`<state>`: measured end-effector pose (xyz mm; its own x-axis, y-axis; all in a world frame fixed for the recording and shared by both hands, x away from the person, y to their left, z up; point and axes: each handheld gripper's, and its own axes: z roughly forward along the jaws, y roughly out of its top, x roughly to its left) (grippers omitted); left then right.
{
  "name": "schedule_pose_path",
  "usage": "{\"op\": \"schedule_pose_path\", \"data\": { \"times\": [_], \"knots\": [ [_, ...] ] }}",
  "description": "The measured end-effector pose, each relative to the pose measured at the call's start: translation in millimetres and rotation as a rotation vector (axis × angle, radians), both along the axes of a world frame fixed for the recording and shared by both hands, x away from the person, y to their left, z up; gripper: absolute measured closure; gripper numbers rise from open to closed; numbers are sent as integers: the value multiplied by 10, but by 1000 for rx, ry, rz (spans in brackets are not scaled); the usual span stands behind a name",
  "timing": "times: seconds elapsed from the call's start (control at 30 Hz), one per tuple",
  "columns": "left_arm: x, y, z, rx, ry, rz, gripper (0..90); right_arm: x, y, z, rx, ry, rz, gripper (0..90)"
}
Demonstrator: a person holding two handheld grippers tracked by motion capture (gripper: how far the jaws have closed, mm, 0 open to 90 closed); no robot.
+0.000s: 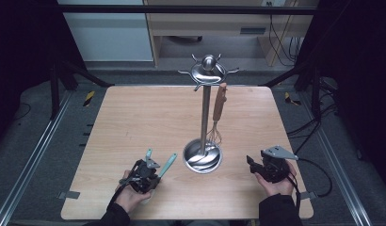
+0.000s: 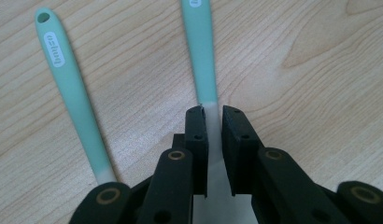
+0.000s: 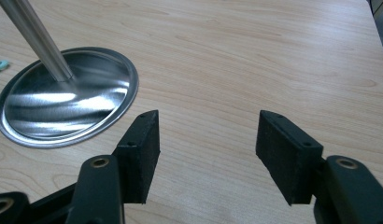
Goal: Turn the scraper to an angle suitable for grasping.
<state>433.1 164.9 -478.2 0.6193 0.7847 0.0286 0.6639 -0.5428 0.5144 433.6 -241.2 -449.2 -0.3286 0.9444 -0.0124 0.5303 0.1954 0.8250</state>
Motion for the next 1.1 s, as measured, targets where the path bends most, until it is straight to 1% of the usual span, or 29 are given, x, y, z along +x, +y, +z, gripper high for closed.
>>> {"op": "schedule_pose_path", "data": {
  "times": [0.07, 0.17, 0.27, 0.33, 0.37, 0.43, 0.53, 0.7, 0.77, 0.83, 0.87, 0.97, 1.03, 1.1],
  "knots": [
    [-3, -1, -1, 2, -3, -3, 809, 5, -3, -5, -4, -3, 1, 402],
    [1, 25, -6, -21, 2, 2, 811, 4, -5, -5, -3, -2, 1, 402],
    [-2, 41, -2, -19, -7, -3, 814, 7, -10, -7, -6, -2, 2, 402],
    [-8, 57, 24, -26, -17, -5, 815, 2, -14, -3, -2, 3, -1, 402],
    [-16, 64, 43, -33, -23, -4, 815, 4, -17, -4, -4, -2, -1, 402],
    [-33, 85, 97, -50, -35, -9, 816, -2, -18, 2, 5, 0, -1, 402],
    [-60, 107, 158, -65, -51, -9, 817, -4, -19, 4, 4, 0, -3, 402],
    [-68, 157, 204, -80, -67, -5, 817, -4, -20, 3, -1, 1, -4, 402],
    [-67, 170, 209, -78, -63, -7, 818, -5, -21, 4, -1, 0, -5, 402],
    [-66, 166, 189, -78, -50, -3, 818, -5, -20, 3, -1, 0, -4, 402],
    [-62, 164, 177, -72, -44, -6, 817, 1, -23, -3, -10, -6, -1, 402],
    [-65, 114, 93, -45, -24, -12, 816, -3, -15, -1, -5, 1, -2, 402],
    [-73, 81, 57, -30, -23, -19, 815, -3, -15, 0, -5, 1, -2, 402],
    [-80, 55, 27, -26, -23, -23, 814, -4, -16, 0, -2, 3, -2, 402]
  ]
}}
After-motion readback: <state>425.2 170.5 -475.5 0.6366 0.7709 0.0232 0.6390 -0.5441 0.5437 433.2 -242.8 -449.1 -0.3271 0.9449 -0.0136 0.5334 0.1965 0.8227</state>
